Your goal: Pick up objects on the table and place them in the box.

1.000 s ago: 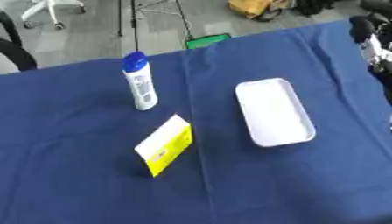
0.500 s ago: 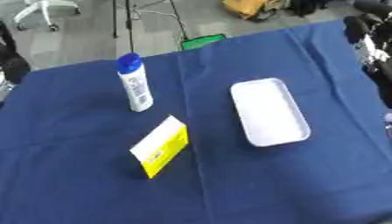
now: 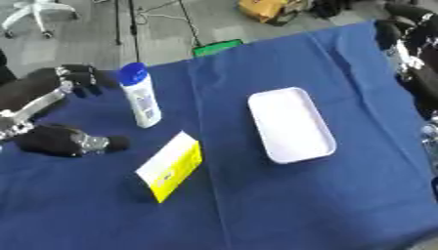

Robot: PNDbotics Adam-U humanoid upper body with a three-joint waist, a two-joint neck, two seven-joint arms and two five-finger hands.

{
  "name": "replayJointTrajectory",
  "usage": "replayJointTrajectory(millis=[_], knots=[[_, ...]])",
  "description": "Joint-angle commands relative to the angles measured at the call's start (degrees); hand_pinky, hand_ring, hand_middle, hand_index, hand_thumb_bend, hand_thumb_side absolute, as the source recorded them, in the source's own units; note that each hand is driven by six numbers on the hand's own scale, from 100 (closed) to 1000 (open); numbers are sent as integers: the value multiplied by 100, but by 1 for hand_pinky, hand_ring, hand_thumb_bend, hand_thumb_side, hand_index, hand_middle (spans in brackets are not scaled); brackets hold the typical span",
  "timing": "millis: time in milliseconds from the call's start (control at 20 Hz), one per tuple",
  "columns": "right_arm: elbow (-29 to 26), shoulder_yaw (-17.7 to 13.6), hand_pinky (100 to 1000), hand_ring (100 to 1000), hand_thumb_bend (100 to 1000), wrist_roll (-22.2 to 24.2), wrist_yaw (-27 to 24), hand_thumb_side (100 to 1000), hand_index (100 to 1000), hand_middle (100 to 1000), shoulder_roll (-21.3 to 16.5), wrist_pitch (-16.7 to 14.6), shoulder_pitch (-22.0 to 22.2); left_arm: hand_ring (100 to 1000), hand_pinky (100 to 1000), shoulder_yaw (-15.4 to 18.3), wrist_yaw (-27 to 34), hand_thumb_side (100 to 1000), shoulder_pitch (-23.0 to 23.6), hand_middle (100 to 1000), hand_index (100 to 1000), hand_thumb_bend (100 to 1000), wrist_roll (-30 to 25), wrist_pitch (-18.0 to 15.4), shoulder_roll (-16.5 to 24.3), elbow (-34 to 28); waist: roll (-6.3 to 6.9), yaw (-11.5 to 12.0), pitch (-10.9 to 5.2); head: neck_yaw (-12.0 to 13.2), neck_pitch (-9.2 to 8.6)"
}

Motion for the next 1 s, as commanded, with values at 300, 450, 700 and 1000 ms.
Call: replayJointTrajectory(millis=[300,450,700,1000], knots=[[-64,14,830,826,410,30,-24,470,822,855,-122,-20,-98,629,627,-424,-1188,712,-186,670,818,906,-218,-222,-449,764,-128,-10,-218,-9,-55],[-66,29,830,826,410,41,-33,470,822,854,-113,-24,-112,627,625,-554,-1519,714,-305,665,816,908,-131,-295,-705,1092,-146,-12,-231,-10,-56],[-66,40,830,826,410,50,-39,470,822,854,-107,-28,-116,612,620,-659,-1847,709,-416,642,803,909,80,-436,-958,1441,-163,-37,-228,6,-56],[-66,45,830,827,410,55,-38,470,821,854,-103,-30,-124,512,518,-799,-2156,621,-466,533,703,785,266,-597,-1092,1842,-179,-44,-209,12,-59]])
